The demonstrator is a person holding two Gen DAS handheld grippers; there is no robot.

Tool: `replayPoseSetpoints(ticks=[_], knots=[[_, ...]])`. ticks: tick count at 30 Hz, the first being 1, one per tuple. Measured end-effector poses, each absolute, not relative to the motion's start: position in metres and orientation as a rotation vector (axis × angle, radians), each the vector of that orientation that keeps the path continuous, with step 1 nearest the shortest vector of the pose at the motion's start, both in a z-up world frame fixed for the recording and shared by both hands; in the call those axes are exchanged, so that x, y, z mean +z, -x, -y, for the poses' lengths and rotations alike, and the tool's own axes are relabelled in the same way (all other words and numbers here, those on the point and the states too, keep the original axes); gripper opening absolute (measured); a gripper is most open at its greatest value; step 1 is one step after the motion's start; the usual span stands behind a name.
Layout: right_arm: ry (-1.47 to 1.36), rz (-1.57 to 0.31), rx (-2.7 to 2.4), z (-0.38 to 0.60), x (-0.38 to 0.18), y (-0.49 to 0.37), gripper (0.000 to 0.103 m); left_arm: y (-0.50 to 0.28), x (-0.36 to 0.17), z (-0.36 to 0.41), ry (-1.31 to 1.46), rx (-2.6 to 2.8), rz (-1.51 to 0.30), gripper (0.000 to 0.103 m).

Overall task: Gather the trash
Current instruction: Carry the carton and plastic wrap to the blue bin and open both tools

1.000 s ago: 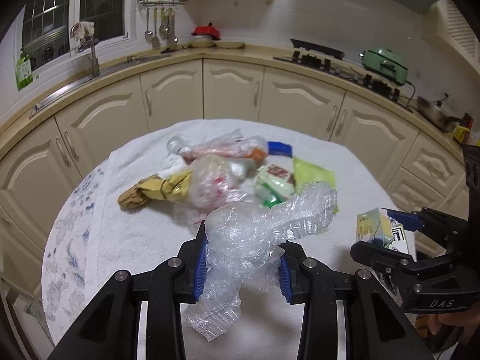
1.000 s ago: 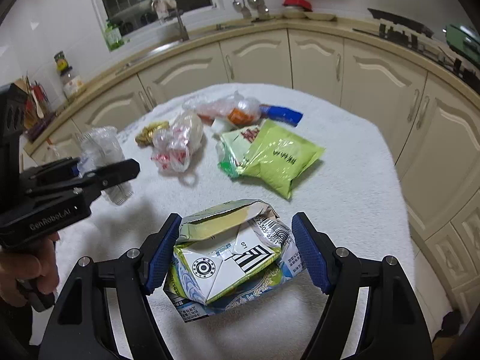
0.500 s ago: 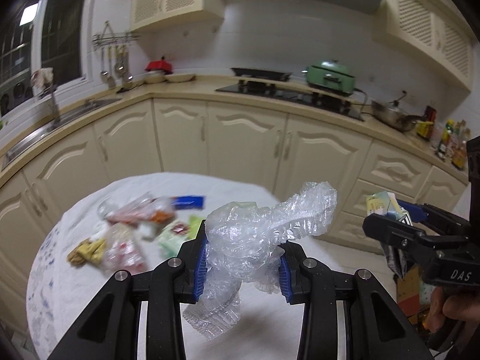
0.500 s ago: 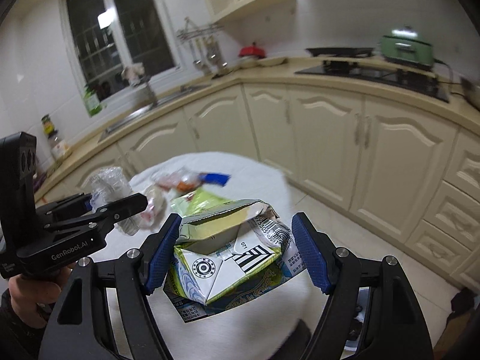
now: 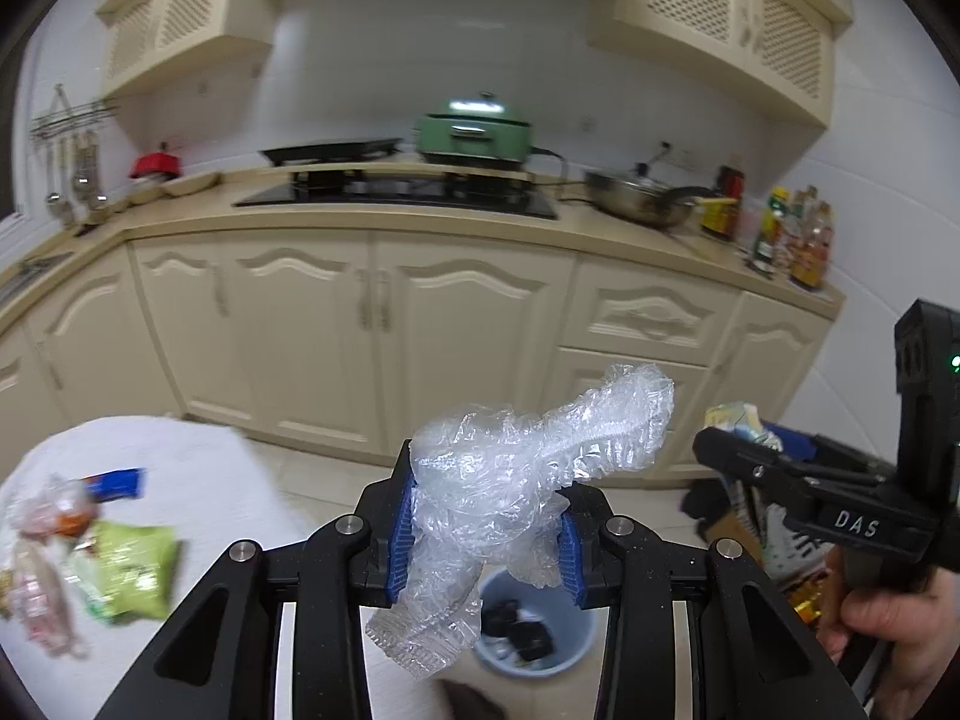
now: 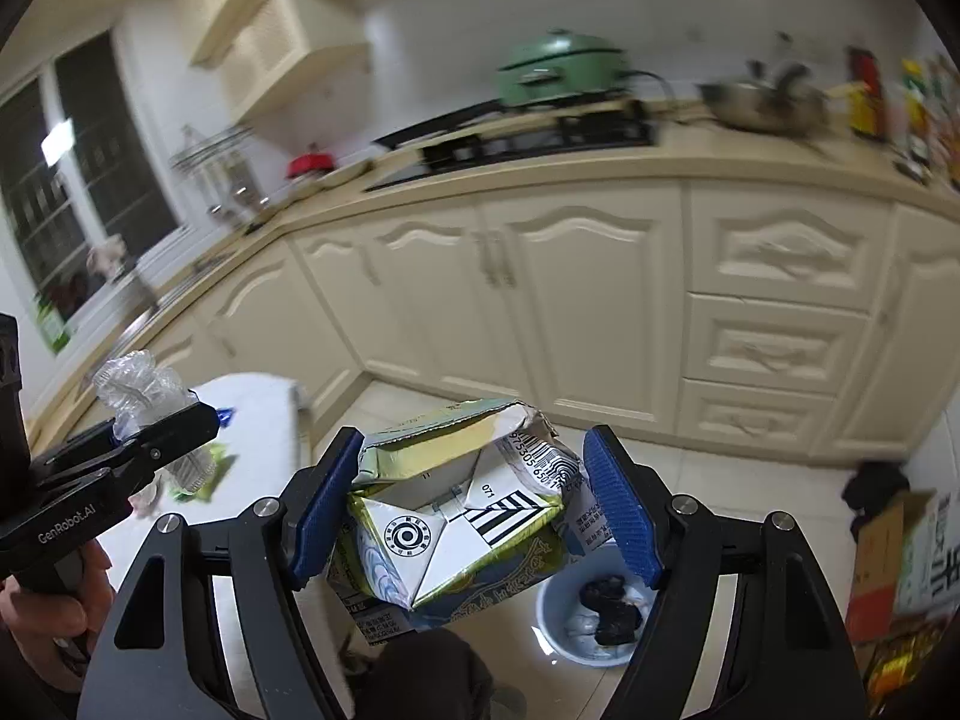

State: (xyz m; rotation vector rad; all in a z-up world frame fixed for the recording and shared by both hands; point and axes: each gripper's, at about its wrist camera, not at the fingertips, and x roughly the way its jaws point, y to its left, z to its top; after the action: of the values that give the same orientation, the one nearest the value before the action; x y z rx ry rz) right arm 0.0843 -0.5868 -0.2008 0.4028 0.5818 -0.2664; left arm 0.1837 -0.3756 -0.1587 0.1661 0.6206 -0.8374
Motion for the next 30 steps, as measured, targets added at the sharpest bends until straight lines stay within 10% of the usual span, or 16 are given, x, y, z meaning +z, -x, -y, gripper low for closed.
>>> replayPoseSetpoints(ticks=[16,24,30], knots=[[-0.693,-0.713,-0.348,0.682,-0.328,-0.086,0.077,-0.266,-0.261,0.538,-0.309,-0.931,-0.931,0.038],[-0.883,-0.810,-0.407,0.715,-0.405,-0.090,0.090,-0.305,-0.308,0.603,-0.427,-0.846,-1.014,0.095],[-0.895,-0.819,-0.433,0.715,-0.409,-0.080,0.103,-0.307,-0.300,0.604,-0.425,-0.796,-0.980,0.102]])
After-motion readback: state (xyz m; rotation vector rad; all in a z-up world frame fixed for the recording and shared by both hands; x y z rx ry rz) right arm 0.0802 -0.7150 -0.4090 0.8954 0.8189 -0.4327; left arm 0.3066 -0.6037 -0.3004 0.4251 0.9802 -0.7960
